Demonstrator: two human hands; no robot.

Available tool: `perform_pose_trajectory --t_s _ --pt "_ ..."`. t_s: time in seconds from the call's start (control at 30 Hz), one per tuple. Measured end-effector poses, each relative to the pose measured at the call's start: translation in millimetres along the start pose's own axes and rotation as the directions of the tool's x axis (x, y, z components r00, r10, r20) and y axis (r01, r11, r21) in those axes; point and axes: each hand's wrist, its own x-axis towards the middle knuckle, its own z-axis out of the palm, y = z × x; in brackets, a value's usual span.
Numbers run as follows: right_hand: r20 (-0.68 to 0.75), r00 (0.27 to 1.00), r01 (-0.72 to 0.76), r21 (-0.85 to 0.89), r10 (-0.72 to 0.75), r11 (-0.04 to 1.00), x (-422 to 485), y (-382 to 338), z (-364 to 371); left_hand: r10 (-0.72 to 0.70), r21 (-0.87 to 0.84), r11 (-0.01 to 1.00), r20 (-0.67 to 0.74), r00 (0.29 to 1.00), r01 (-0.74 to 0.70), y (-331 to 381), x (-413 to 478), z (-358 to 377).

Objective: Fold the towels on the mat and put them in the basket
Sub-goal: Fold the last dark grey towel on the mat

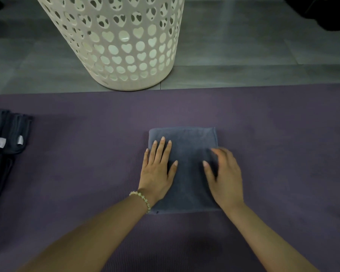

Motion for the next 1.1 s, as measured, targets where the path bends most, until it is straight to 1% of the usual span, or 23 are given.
perform_pose_trajectory --t_s 0.07,0.13,0.2,0.27,0.33,0.43,0.53,0.6,0.63,0.67,0.7,0.77,0.83,0.9,0.97,1.0,1.03,1.1 --pt "0.105 0.982 0.164 -0.096 -0.154 0.982 17.0 -13.8 16.8 0.004 0.032 0.999 -0.020 1.000 -0.004 -1.7 7.2 -3.8" --pt "0.249 0.941 0.271 -0.151 -0.229 0.951 34.5 -24.8 33.5 -0.003 0.074 0.997 -0.008 1.000 0.004 -6.3 20.3 -8.3" --pt "0.359 0.902 0.323 -0.194 -0.240 0.926 48.7 -24.7 45.7 0.006 0.112 0.994 0.042 0.999 -0.011 -12.0 29.1 -8.9" --pt "0.418 0.884 0.331 -0.241 -0.210 0.912 58.2 -15.1 50.6 0.029 0.133 0.990 0.076 0.997 -0.039 -16.9 31.6 -5.5" --pt "0.414 0.894 0.308 -0.288 -0.172 0.907 62.4 -3.3 48.0 0.026 0.109 0.993 0.071 0.997 -0.034 -19.3 30.5 -1.1" --pt "0.354 0.933 0.192 -0.333 -0.066 0.923 63.0 11.7 38.8 0.001 0.091 0.996 0.063 0.998 -0.007 -18.7 29.8 1.8" --pt "0.376 0.926 0.117 -0.325 0.015 0.938 68.4 17.7 29.8 -0.022 0.059 0.998 0.090 0.996 0.017 -15.7 31.4 -1.1" --pt "0.373 0.927 0.079 -0.311 0.045 0.947 67.7 12.7 26.2 -0.053 -0.005 0.999 0.068 0.996 0.053 -12.8 25.6 -4.9" --pt "0.352 0.935 0.068 -0.290 0.040 0.954 62.9 8.6 24.1 -0.064 -0.039 0.997 0.039 0.997 0.065 -9.9 17.7 -5.9" --pt "0.322 0.947 0.087 -0.256 0.000 0.963 53.7 3.7 22.4 -0.066 -0.071 0.995 0.011 0.998 0.067 -6.2 5.7 -6.2" --pt "0.290 0.955 0.133 -0.213 -0.068 0.968 39.9 -1.5 21.6 -0.059 -0.094 0.994 0.002 0.998 0.059 -2.5 -8.3 -5.2" --pt "0.269 0.947 0.225 -0.162 -0.177 0.961 4.9 -7.0 22.7 -0.038 -0.108 0.993 0.037 0.999 0.042 2.5 -34.5 -1.3" --pt "0.319 0.931 0.241 -0.172 -0.178 0.955 -22.0 -2.3 25.3 -0.022 -0.085 0.996 0.058 0.998 0.027 -0.4 -46.6 4.8" --pt "0.363 0.919 0.250 -0.226 -0.157 0.942 -33.0 8.1 25.5 -0.014 -0.045 0.999 0.045 0.999 0.016 -6.7 -47.8 11.3" --pt "0.340 0.926 0.256 -0.249 -0.164 0.934 -33.6 16.4 21.8 -0.009 -0.043 0.999 0.018 1.000 0.010 -8.1 -47.4 15.1" --pt "0.311 0.938 0.228 -0.215 -0.155 0.950 -31.8 18.1 18.6 -0.012 -0.053 0.999 0.007 1.000 0.012 -7.1 -47.6 16.5" --pt "0.277 0.954 0.162 -0.155 -0.115 0.975 -30.2 17.7 15.0 -0.023 -0.076 0.997 0.003 1.000 0.023 -6.0 -47.9 17.6" --pt "0.193 0.980 -0.054 0.038 0.046 0.998 -25.5 18.0 9.9 -0.115 -0.194 0.975 -0.020 0.993 0.109 -2.8 -45.6 13.6"
